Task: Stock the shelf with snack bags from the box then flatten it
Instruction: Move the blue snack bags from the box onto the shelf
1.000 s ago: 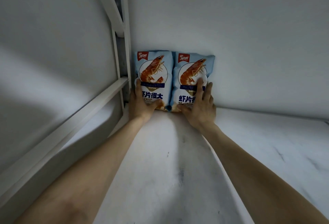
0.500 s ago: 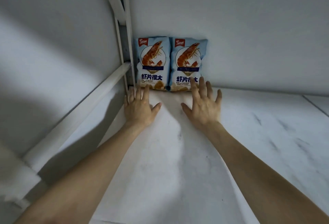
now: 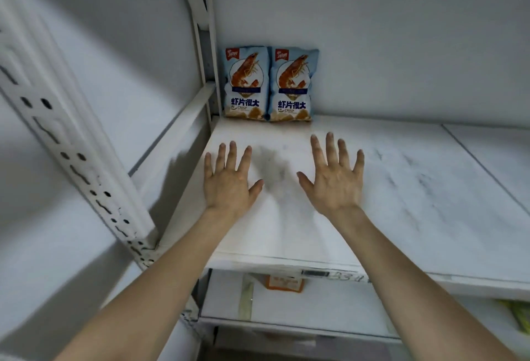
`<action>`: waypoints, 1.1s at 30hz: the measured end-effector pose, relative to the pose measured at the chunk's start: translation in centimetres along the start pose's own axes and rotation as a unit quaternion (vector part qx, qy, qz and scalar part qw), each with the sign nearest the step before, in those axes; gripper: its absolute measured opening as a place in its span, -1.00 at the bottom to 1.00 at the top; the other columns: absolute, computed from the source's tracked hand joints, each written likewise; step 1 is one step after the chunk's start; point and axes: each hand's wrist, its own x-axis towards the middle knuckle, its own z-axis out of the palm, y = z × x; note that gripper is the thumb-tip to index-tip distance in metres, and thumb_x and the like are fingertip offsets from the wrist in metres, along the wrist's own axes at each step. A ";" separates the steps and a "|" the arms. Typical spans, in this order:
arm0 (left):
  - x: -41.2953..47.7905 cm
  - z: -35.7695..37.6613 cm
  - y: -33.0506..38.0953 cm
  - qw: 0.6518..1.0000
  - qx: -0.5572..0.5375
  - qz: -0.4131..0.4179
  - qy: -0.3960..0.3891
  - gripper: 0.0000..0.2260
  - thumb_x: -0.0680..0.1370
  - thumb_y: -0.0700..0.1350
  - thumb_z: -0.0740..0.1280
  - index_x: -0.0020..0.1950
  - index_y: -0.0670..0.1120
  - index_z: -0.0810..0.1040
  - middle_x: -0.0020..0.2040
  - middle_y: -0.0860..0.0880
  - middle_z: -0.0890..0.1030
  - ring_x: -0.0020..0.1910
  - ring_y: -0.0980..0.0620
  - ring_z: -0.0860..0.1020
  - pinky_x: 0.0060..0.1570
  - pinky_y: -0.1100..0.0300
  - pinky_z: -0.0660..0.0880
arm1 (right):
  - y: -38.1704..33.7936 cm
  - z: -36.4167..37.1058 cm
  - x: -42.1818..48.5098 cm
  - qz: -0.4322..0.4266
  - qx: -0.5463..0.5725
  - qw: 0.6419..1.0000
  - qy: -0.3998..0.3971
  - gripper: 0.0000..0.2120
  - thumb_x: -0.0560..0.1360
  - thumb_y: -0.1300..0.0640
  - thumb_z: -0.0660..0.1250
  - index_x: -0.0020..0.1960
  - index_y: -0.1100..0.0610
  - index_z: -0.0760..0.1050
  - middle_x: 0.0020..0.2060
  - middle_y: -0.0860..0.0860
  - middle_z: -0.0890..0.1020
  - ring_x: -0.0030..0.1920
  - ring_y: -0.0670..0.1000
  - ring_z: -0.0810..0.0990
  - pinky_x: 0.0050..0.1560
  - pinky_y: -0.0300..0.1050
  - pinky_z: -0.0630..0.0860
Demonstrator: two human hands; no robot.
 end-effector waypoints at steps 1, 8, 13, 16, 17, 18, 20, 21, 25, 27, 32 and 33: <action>-1.0 -0.5 0.2 1.000 0.001 0.003 -0.001 -0.32 0.60 0.31 -0.06 0.60 0.04 -0.20 0.61 -0.13 -0.13 0.59 -0.14 -0.16 0.49 -0.15 -0.25 | 0.0 -0.6 -1.0 0.000 0.001 1.000 0.000 -0.25 0.59 -0.31 -0.05 0.60 0.01 -0.26 0.60 0.11 -0.09 0.59 0.17 -0.05 0.49 0.32 -0.09; -8.3 -3.8 1.6 0.999 -0.025 0.015 0.027 -0.33 0.59 0.30 -0.03 0.61 0.03 -0.14 0.62 -0.14 -0.06 0.59 -0.15 -0.11 0.48 -0.16 -0.27 | 0.4 -4.1 -8.4 0.014 0.005 1.000 -0.007 -0.26 0.57 -0.30 0.02 0.61 0.02 -0.12 0.59 0.13 0.03 0.57 0.19 0.05 0.45 0.34 -0.07; -14.6 -5.8 3.4 0.997 -0.040 0.016 0.064 -0.34 0.55 0.28 -0.04 0.59 -0.01 0.12 0.56 -0.19 0.21 0.55 -0.20 0.15 0.47 -0.19 -0.12 | 1.4 -7.0 -14.1 0.023 0.011 0.999 -0.022 -0.26 0.56 -0.29 0.04 0.61 0.04 -0.05 0.58 0.15 0.07 0.56 0.21 0.09 0.44 0.34 -0.07; -17.9 -7.0 4.5 0.995 -0.045 0.019 0.082 -0.34 0.54 0.27 0.01 0.57 -0.04 0.21 0.52 -0.22 0.29 0.52 -0.23 0.23 0.46 -0.21 -0.03 | 2.0 -8.2 -17.8 0.014 0.004 1.000 -0.015 -0.26 0.55 -0.29 0.09 0.60 0.05 0.01 0.57 0.16 0.13 0.55 0.22 0.16 0.44 0.33 -0.04; -19.0 -7.5 4.8 0.995 -0.049 0.021 0.086 -0.34 0.54 0.27 0.03 0.56 -0.05 0.23 0.51 -0.22 0.30 0.51 -0.24 0.24 0.46 -0.21 -0.02 | 2.3 -8.7 -19.0 0.013 0.002 1.000 -0.018 -0.26 0.56 -0.29 0.08 0.60 0.05 0.01 0.57 0.15 0.13 0.54 0.21 0.16 0.44 0.33 -0.04; -20.1 -8.0 5.0 0.994 -0.053 0.024 0.090 -0.34 0.54 0.27 0.05 0.56 -0.05 0.24 0.51 -0.23 0.31 0.51 -0.24 0.24 0.46 -0.22 -0.01 | 2.5 -9.2 -20.2 0.015 0.001 1.000 -0.021 -0.27 0.56 -0.30 0.03 0.60 0.05 0.02 0.57 0.15 0.13 0.54 0.21 0.17 0.44 0.32 -0.04; -22.2 -8.9 5.5 0.993 -0.060 0.036 0.100 -0.34 0.53 0.26 0.10 0.55 -0.06 0.25 0.50 -0.24 0.33 0.50 -0.25 0.26 0.45 -0.22 -0.01 | 2.9 -10.2 -22.8 0.026 -0.001 0.999 -0.019 -0.27 0.54 -0.31 -0.05 0.60 0.05 0.06 0.56 0.15 0.17 0.54 0.19 0.20 0.44 0.33 0.04; -23.2 -9.3 5.8 0.992 -0.062 0.044 0.102 -0.34 0.53 0.26 0.12 0.55 -0.06 0.25 0.50 -0.24 0.33 0.50 -0.26 0.26 0.45 -0.22 -0.01 | 3.0 -10.8 -24.1 0.033 0.001 0.999 -0.017 -0.27 0.53 -0.31 -0.04 0.59 0.06 0.09 0.55 0.15 0.20 0.53 0.19 0.23 0.43 0.34 0.09; -27.1 -10.6 6.7 0.990 -0.066 0.085 0.091 -0.34 0.54 0.27 0.06 0.56 -0.05 0.24 0.51 -0.23 0.30 0.52 -0.24 0.23 0.47 -0.22 -0.01 | 3.7 -12.3 -29.5 0.063 0.007 0.998 -0.020 -0.28 0.52 -0.29 -0.04 0.57 0.07 0.15 0.53 0.16 0.26 0.50 0.19 0.27 0.42 0.37 0.14; -29.2 -11.0 7.3 0.988 -0.073 0.110 0.081 -0.35 0.55 0.27 0.06 0.56 -0.05 0.24 0.51 -0.22 0.30 0.52 -0.23 0.23 0.47 -0.22 -0.01 | 4.2 -13.0 -32.3 0.084 0.002 0.996 -0.023 -0.28 0.52 -0.28 -0.04 0.57 0.07 0.17 0.52 0.17 0.27 0.49 0.21 0.30 0.42 0.37 0.15; -34.6 -11.7 10.1 0.978 -0.077 0.180 0.073 -0.34 0.53 0.26 0.06 0.55 -0.05 0.26 0.50 -0.21 0.32 0.51 -0.22 0.25 0.47 -0.21 -0.01 | 5.7 -14.3 -40.4 0.152 -0.008 0.988 -0.031 -0.27 0.52 -0.28 -0.03 0.58 0.07 0.15 0.53 0.16 0.24 0.51 0.18 0.26 0.42 0.34 0.13; -35.8 -11.7 10.9 0.976 -0.076 0.194 0.068 -0.34 0.53 0.27 0.04 0.55 -0.05 0.26 0.51 -0.21 0.32 0.51 -0.22 0.24 0.47 -0.22 -0.01 | 6.1 -14.6 -42.2 0.166 -0.011 0.985 -0.034 -0.27 0.52 -0.28 -0.04 0.58 0.07 0.14 0.54 0.15 0.23 0.52 0.18 0.25 0.42 0.33 0.13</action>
